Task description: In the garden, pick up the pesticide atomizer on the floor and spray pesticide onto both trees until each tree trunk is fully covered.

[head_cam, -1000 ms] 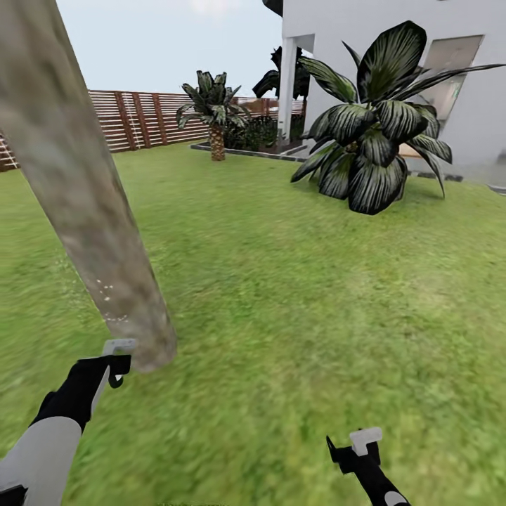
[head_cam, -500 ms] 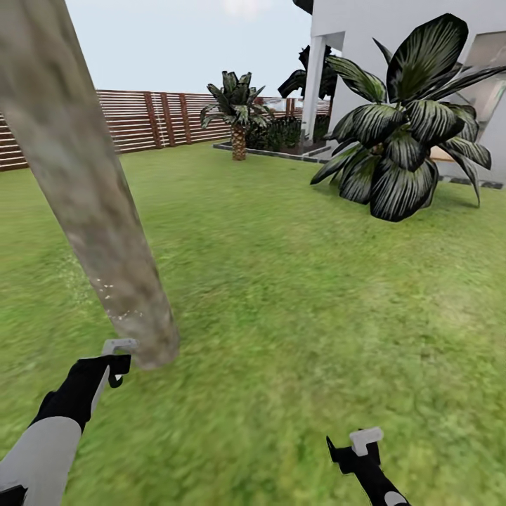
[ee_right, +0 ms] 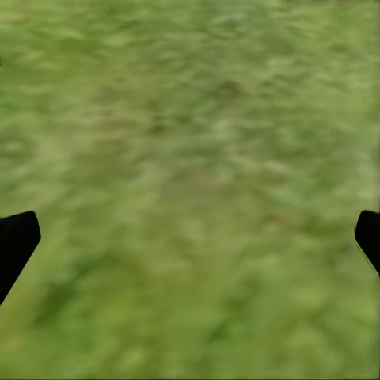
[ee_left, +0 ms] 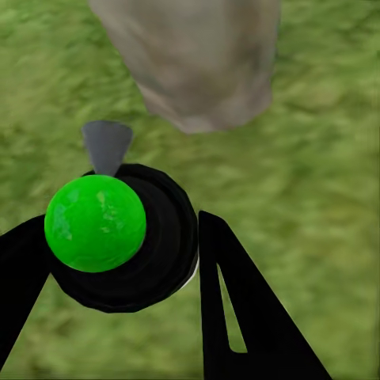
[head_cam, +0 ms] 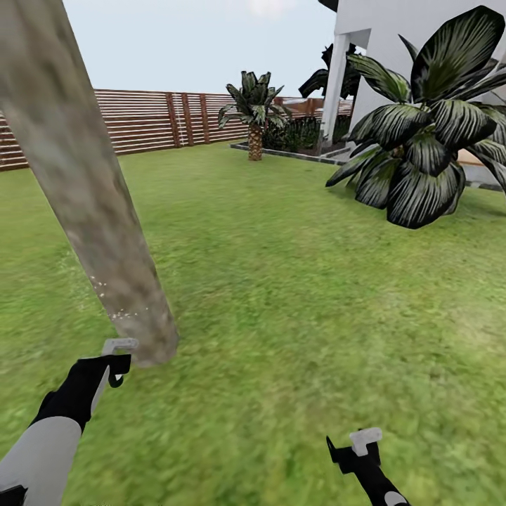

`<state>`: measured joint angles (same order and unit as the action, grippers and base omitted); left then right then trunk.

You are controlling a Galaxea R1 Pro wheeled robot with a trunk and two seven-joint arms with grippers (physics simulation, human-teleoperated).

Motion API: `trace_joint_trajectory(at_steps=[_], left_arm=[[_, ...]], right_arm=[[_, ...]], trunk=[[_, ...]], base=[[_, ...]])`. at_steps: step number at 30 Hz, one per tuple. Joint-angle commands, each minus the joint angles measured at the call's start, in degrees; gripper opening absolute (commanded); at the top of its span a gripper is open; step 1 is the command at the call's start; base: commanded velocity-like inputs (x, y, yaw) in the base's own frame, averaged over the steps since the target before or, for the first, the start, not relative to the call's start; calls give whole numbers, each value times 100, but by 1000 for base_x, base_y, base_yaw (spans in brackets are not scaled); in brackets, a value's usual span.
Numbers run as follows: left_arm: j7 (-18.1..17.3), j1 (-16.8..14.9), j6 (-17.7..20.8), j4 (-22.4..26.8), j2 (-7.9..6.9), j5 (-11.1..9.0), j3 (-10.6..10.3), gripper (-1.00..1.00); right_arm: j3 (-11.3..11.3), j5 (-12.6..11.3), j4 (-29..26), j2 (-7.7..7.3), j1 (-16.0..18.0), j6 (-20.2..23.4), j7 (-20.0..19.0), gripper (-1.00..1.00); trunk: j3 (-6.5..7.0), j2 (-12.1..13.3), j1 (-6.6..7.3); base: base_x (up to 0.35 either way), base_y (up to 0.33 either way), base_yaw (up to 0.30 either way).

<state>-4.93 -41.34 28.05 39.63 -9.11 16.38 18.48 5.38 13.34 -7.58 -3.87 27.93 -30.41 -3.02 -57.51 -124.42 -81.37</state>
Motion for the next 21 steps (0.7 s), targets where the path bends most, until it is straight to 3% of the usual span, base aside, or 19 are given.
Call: trace_joint_trajectory(at_steps=[1,5,11,16,21], left_arm=[[-52,-5,25,7,3,64,25,-100],[-52,-5,32,-5,6,59,25,-100],[-52,-6,27,-3,6,59,25,-100],[-112,-6,38,80,0,59,44,-100],[-120,-73,136,338,-35,68,20,-100]], right_arm=[[50,32,2,0,2,-18,-32,100],[51,32,2,0,2,-18,-32,100],[51,28,2,0,2,-18,-32,100],[51,28,-6,0,2,-18,-32,100],[51,28,-9,-5,2,-18,-32,100]], trunk=[[-5,-2,-1],[-5,-2,-1],[-5,-2,-1],[-5,-2,-1],[-5,-2,-1]], base=[[186,-237,276],[224,-203,268],[229,-194,32],[-59,-215,5],[-18,-17,225]])
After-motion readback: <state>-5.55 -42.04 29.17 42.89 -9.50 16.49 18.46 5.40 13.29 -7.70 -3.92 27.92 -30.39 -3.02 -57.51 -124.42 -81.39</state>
